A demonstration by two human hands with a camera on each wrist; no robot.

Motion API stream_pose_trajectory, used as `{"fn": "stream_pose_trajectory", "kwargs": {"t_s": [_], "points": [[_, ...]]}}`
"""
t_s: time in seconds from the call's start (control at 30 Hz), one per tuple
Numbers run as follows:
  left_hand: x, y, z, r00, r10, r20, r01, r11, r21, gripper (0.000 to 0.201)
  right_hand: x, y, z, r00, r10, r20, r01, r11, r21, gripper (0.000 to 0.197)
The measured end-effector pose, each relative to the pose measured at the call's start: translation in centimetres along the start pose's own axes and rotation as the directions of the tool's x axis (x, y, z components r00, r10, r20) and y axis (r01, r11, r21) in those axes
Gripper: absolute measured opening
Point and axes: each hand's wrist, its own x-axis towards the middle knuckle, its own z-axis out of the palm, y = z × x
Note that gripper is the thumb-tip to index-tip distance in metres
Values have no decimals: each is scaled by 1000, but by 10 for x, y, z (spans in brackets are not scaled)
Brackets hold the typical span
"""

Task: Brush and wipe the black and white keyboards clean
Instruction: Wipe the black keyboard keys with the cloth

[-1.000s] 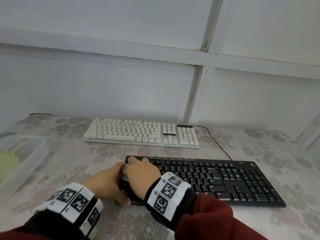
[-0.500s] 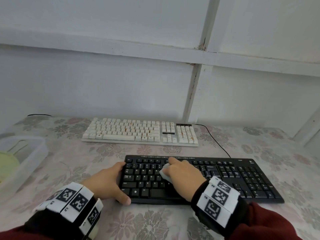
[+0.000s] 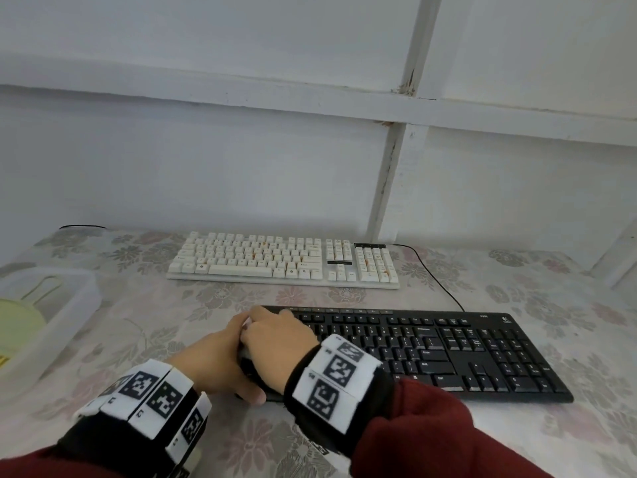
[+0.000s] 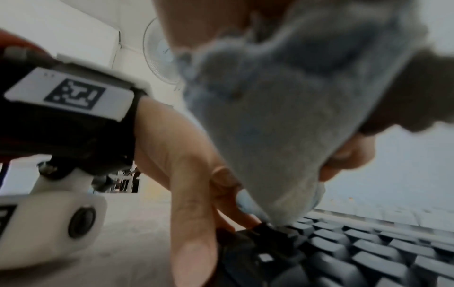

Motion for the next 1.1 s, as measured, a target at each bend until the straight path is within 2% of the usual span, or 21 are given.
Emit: {"fn": "stream_pose_trajectory", "kwargs": {"t_s": [0.17,0.23,0.33,0.5,0.6,0.7,0.8,0.9,1.0,1.1], "points": [[2,-2,1,1000,5,8,-5,999,-49,124,-1,14,10,995,93,-19,-93,996,6,23],[2,-4,1,1000,7,17,-6,997,-78,119,-13,26,3,998,56,11,-55,997,-53,15],[3,-7,2,1000,17,17,-16,995,-99,111,-33,47,-5,998,48,29,-45,994,-104,19],[3,-6,1,1000,11,19,-9,996,-89,109,-46,84,-5,994,108,26,-107,992,-62,36],[2,-6,1,1000,9,19,-7,994,-108,107,-43,96,-7,986,165,-6,-165,985,-46,31],[1,-5,1,1000,10,16,-8,995,-104,107,-38,92,-7,992,99,-76,-105,991,-80,37],[1,-5,1,1000,8,16,-6,995,-99,108,-34,86,-7,985,55,-166,-60,998,-27,24],[1,-5,1,1000,7,13,-5,996,-91,109,-35,93,4,989,48,-143,-51,999,-13,20],[1,-4,1,1000,16,17,-15,996,-88,108,-47,110,17,987,104,-118,-113,991,-73,20],[1,-6,0,1000,12,19,-11,996,-89,108,-61,131,23,975,167,-149,-181,980,-86,23]]}}
